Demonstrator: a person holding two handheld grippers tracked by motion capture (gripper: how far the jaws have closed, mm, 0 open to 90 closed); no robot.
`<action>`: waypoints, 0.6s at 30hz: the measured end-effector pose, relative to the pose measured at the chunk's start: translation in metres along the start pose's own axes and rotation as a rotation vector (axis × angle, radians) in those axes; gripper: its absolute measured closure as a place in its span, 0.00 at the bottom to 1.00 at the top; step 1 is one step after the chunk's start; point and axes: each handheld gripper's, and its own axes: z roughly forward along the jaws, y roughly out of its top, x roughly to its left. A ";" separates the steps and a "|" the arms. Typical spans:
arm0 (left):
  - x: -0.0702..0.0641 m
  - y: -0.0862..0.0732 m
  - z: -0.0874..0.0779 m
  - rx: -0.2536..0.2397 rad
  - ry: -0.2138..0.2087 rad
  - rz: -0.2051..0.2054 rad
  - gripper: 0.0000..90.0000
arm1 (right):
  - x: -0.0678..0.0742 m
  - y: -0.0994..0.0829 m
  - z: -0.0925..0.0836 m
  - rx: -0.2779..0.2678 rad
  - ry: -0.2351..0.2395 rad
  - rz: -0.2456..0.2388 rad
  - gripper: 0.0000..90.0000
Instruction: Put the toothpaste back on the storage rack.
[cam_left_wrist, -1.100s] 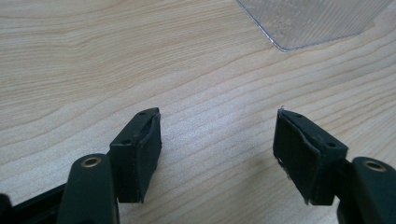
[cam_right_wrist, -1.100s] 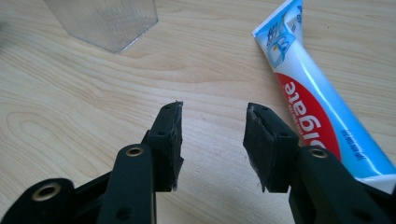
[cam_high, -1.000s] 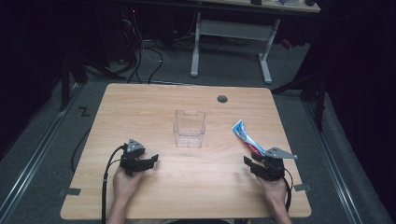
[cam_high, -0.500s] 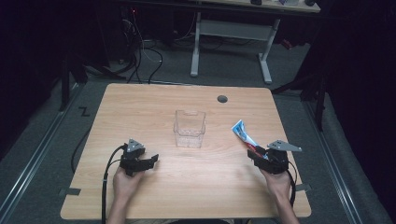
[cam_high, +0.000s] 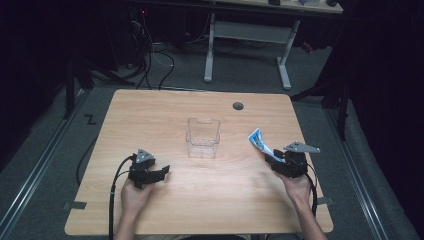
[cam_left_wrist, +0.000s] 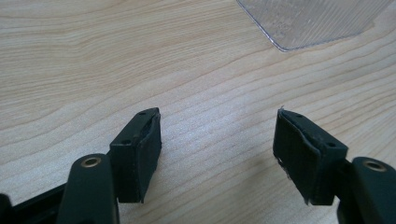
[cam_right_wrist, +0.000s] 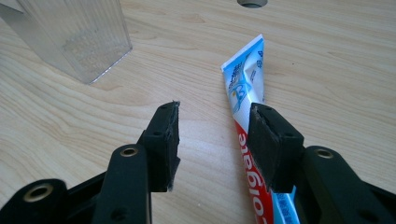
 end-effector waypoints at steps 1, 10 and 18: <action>0.000 0.000 0.000 0.001 0.001 0.000 0.37 | -0.001 0.004 0.002 0.008 -0.006 -0.002 0.60; 0.000 0.000 0.000 0.000 0.002 -0.002 0.37 | -0.003 0.019 0.013 0.036 -0.048 -0.046 0.61; 0.000 0.000 0.000 0.000 0.002 -0.002 0.37 | -0.002 0.030 0.022 0.060 -0.059 -0.066 0.59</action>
